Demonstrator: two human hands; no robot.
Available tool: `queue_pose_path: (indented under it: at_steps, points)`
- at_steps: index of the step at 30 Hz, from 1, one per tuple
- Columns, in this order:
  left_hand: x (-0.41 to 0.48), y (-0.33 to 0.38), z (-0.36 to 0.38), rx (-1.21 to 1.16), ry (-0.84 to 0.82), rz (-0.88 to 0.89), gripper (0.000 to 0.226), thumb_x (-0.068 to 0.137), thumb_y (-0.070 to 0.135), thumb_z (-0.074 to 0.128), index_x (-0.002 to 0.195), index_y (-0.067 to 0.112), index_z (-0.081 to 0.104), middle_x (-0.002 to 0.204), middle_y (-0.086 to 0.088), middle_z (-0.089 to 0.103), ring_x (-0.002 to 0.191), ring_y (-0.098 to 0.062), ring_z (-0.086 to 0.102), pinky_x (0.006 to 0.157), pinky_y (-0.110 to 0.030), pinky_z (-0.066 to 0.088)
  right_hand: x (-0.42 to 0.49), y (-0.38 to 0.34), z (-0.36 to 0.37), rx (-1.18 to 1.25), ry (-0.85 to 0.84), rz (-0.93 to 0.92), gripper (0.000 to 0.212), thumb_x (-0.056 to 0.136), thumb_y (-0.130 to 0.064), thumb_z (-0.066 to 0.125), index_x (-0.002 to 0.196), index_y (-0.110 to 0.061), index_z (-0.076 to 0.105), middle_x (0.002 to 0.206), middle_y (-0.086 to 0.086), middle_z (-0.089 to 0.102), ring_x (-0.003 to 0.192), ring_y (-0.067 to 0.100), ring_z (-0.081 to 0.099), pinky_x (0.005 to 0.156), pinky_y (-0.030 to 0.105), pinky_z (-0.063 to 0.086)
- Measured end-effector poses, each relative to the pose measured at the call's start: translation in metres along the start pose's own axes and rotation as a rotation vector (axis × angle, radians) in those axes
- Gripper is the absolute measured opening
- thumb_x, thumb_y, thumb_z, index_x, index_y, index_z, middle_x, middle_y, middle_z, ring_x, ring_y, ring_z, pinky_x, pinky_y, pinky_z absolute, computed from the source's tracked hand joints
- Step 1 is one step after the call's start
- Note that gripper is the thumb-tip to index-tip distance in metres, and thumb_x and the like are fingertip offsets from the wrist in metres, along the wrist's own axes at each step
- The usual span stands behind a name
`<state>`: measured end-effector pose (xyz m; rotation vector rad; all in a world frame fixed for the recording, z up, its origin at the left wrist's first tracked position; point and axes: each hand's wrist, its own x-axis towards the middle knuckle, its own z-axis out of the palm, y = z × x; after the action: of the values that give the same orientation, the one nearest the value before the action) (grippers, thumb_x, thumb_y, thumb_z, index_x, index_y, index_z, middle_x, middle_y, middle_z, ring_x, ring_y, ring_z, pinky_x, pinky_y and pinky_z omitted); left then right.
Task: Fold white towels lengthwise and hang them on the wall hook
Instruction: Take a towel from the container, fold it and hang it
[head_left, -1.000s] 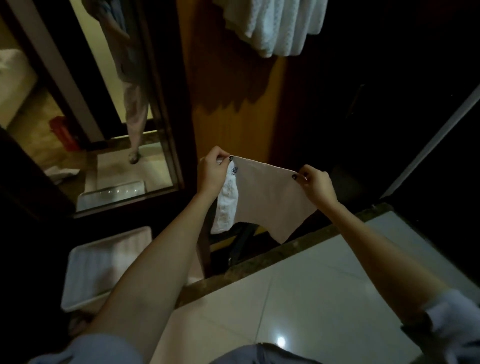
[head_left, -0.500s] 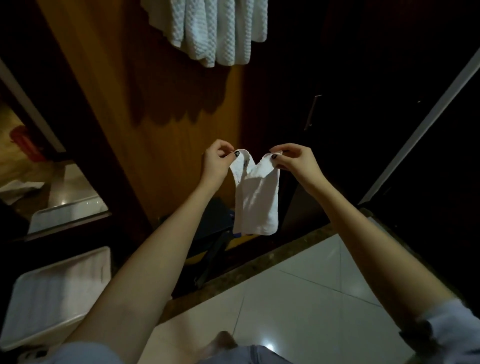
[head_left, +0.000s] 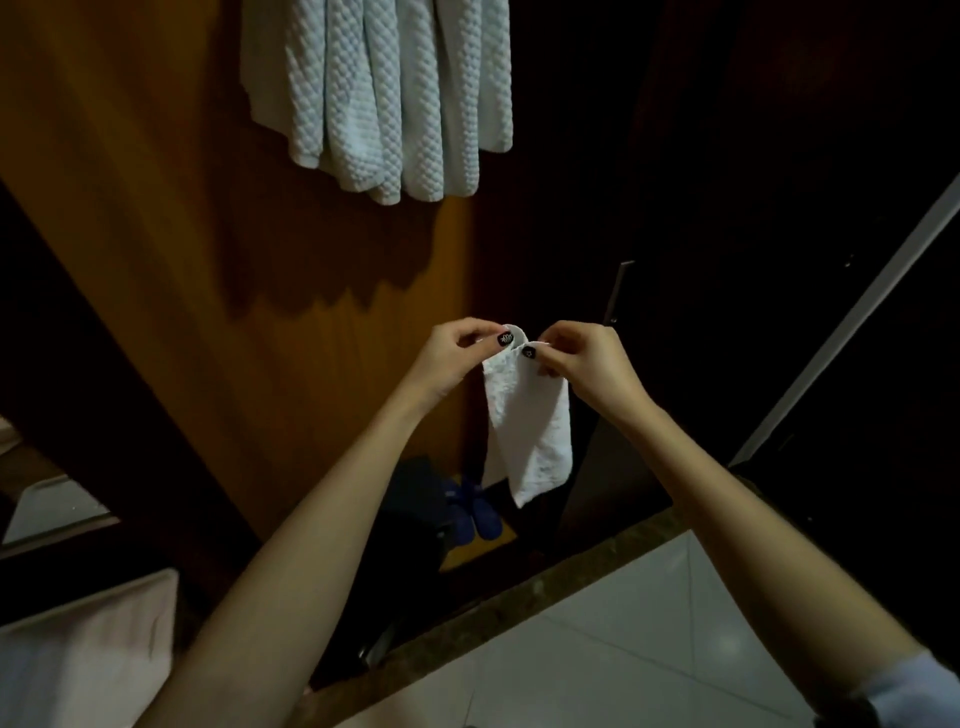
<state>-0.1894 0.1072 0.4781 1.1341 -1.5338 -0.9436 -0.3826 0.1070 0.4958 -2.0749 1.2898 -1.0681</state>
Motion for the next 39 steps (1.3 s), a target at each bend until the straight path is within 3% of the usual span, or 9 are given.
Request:
queue_pose_path:
  at_steps: [5, 10, 14, 20, 26, 31, 33, 36, 39]
  points:
    - [0.029, -0.005, -0.003, 0.025, -0.003, 0.029, 0.017, 0.080, 0.018, 0.075, 0.092, 0.028, 0.069, 0.091, 0.014, 0.065, 0.085, 0.006, 0.059, 0.078, -0.015, 0.046, 0.032, 0.008, -0.005, -0.067, 0.088, -0.093, 0.019, 0.088, -0.024, 0.071, 0.087, -0.005, 0.070, 0.071, 0.003, 0.068, 0.064, 0.007, 0.066, 0.062, 0.026, 0.055]
    - [0.048, -0.011, 0.001, 0.003, 0.089, 0.079, 0.024, 0.081, 0.004, 0.072, 0.088, 0.026, 0.068, 0.083, 0.013, 0.064, 0.071, 0.009, 0.059, 0.063, -0.009, 0.044, 0.050, 0.021, -0.005, -0.159, 0.133, -0.168, 0.016, 0.089, -0.026, 0.069, 0.085, -0.011, 0.069, 0.070, -0.005, 0.062, 0.065, 0.004, 0.058, 0.057, 0.020, 0.045]
    - [0.059, -0.012, 0.001, -0.012, 0.144, 0.075, 0.024, 0.082, 0.005, 0.072, 0.088, 0.028, 0.068, 0.077, 0.015, 0.064, 0.066, 0.007, 0.055, 0.062, -0.009, 0.044, 0.066, 0.030, -0.009, -0.046, 0.121, -0.139, 0.012, 0.089, -0.025, 0.069, 0.083, -0.015, 0.069, 0.071, -0.012, 0.062, 0.071, -0.001, 0.061, 0.058, 0.013, 0.044]
    - [0.068, -0.008, 0.000, -0.007, 0.288, 0.052, 0.016, 0.083, 0.003, 0.070, 0.085, 0.019, 0.066, 0.081, 0.006, 0.066, 0.072, 0.004, 0.061, 0.067, -0.012, 0.048, 0.091, 0.032, -0.010, 0.039, 0.031, -0.212, 0.012, 0.088, -0.024, 0.070, 0.079, -0.017, 0.067, 0.067, -0.008, 0.059, 0.062, 0.003, 0.054, 0.057, 0.016, 0.039]
    - [0.080, 0.006, -0.017, 0.015, 0.418, 0.100, 0.023, 0.079, -0.001, 0.072, 0.076, 0.021, 0.067, 0.074, 0.005, 0.065, 0.068, 0.003, 0.060, 0.064, -0.012, 0.047, 0.114, 0.041, -0.021, -0.096, -0.157, -0.347, 0.008, 0.088, -0.027, 0.069, 0.092, -0.021, 0.065, 0.085, -0.012, 0.038, 0.076, 0.003, 0.044, 0.065, 0.019, 0.037]
    - [0.090, 0.021, -0.025, 0.152, 0.387, 0.185, 0.024, 0.079, 0.004, 0.072, 0.075, 0.027, 0.068, 0.078, -0.005, 0.067, 0.074, -0.010, 0.058, 0.067, -0.025, 0.046, 0.133, 0.042, -0.025, -0.265, -0.224, -0.445, 0.019, 0.087, -0.031, 0.068, 0.088, -0.018, 0.055, 0.107, -0.002, 0.046, 0.090, 0.010, 0.049, 0.072, 0.030, 0.044]
    - [0.092, 0.026, -0.028, 0.238, 0.393, 0.188, 0.021, 0.078, 0.011, 0.071, 0.075, 0.031, 0.067, 0.079, -0.010, 0.067, 0.072, -0.012, 0.057, 0.065, -0.028, 0.044, 0.141, 0.038, -0.027, -0.244, -0.286, -0.465, 0.021, 0.089, -0.025, 0.066, 0.081, -0.016, 0.049, 0.098, 0.003, 0.053, 0.083, 0.014, 0.051, 0.069, 0.032, 0.043]
    - [0.092, 0.032, -0.035, 0.340, 0.428, 0.179, 0.019, 0.079, 0.011, 0.070, 0.076, 0.029, 0.067, 0.073, 0.001, 0.066, 0.067, -0.004, 0.055, 0.062, -0.022, 0.042, 0.151, 0.033, -0.025, -0.117, -0.393, -0.455, 0.017, 0.088, -0.014, 0.066, 0.082, -0.006, 0.052, 0.076, 0.005, 0.057, 0.068, 0.012, 0.051, 0.063, 0.030, 0.039]
    - [0.089, 0.034, -0.048, 0.385, 0.468, 0.156, 0.019, 0.080, 0.004, 0.070, 0.076, 0.022, 0.067, 0.069, 0.007, 0.063, 0.064, 0.001, 0.052, 0.060, -0.017, 0.040, 0.159, 0.034, -0.022, -0.059, -0.444, -0.421, 0.018, 0.090, -0.020, 0.067, 0.087, -0.005, 0.057, 0.078, 0.006, 0.061, 0.071, 0.016, 0.056, 0.066, 0.031, 0.042]
